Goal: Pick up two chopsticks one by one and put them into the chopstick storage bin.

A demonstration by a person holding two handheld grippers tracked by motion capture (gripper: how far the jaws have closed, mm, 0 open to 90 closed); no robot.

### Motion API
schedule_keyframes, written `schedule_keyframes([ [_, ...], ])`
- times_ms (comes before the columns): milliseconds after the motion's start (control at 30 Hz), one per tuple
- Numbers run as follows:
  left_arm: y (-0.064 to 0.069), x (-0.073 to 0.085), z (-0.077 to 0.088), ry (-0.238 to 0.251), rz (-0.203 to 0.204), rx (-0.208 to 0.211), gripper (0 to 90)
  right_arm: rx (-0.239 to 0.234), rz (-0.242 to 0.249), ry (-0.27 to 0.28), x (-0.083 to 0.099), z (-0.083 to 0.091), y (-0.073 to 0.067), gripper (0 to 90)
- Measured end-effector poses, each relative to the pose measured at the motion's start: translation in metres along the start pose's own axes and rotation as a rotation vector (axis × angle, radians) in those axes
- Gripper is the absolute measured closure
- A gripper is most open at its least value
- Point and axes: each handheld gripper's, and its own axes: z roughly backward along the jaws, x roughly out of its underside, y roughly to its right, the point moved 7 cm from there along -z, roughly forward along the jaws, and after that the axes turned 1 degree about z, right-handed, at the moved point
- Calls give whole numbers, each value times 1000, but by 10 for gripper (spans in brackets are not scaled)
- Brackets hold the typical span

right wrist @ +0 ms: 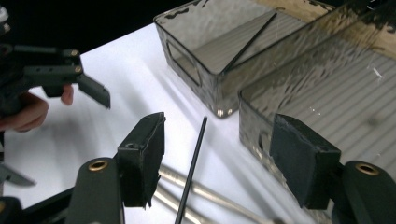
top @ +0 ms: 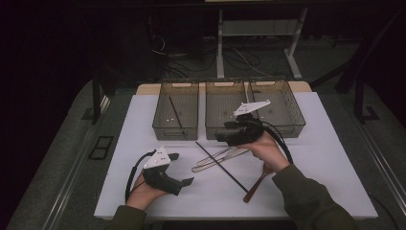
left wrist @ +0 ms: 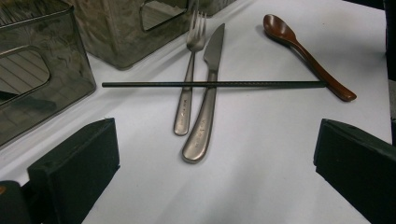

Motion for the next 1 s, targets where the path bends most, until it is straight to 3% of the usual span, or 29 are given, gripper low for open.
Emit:
schedule_keyframes([
  [633,0,-1,1,9,2,-10,0,-4,4,-36,61,28,-16,346],
  [1000,-1,-1,4,16,7,-18,0,18,10,-114,96,30,-29,450],
])
